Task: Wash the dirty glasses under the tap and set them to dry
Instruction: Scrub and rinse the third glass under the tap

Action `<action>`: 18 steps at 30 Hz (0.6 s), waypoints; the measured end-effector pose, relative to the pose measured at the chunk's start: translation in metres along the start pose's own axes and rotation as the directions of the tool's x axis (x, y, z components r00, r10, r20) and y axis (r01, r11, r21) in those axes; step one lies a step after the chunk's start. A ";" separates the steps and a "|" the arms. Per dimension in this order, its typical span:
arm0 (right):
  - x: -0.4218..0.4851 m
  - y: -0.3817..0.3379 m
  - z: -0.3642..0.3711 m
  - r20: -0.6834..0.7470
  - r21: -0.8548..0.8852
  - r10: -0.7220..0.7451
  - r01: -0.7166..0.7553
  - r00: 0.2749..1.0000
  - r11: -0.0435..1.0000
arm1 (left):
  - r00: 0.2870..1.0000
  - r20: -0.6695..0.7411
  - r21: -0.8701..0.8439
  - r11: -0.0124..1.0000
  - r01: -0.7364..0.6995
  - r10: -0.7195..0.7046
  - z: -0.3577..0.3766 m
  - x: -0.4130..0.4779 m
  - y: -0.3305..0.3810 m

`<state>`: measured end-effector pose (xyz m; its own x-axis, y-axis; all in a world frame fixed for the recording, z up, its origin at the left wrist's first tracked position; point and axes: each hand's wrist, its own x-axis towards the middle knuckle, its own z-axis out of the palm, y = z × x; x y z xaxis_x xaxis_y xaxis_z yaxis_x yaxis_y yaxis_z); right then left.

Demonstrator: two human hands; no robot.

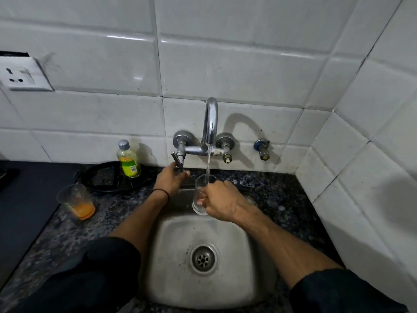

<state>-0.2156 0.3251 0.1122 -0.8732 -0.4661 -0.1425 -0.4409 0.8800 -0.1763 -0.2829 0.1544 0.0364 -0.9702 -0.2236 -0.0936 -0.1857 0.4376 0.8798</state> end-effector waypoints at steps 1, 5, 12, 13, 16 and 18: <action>0.001 -0.002 0.000 0.003 -0.010 -0.011 0.011 1.000 1.000 | 1.000 -0.024 0.022 1.000 -0.014 0.014 0.000 0.001 0.009; 0.001 -0.008 0.000 0.002 0.006 -0.046 0.046 0.999 0.999 | 0.985 -0.157 0.231 0.972 -0.032 0.069 0.006 -0.006 0.028; -0.001 -0.004 -0.004 -0.065 0.008 -0.048 0.048 0.997 0.999 | 0.975 -0.146 0.506 0.859 -0.073 0.169 0.009 -0.011 0.027; 0.000 -0.001 -0.003 -0.079 0.036 -0.037 0.040 0.996 0.999 | 0.978 -0.153 0.502 0.864 -0.048 0.143 0.009 -0.011 0.025; 0.005 0.012 0.008 -0.130 0.355 0.054 -0.005 0.990 0.935 | 0.981 -0.158 0.171 0.975 0.142 -0.115 0.018 -0.021 0.015; 0.006 0.018 0.014 -0.151 0.649 0.146 -0.013 0.978 0.760 | 0.942 0.126 -0.408 0.849 0.335 -0.311 0.025 -0.044 0.014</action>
<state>-0.2262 0.3367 0.0945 -0.9495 -0.3132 -0.0176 -0.1891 0.6160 -0.7647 -0.2470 0.1924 0.0410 -0.8757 -0.2368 -0.4208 -0.4194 -0.0587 0.9059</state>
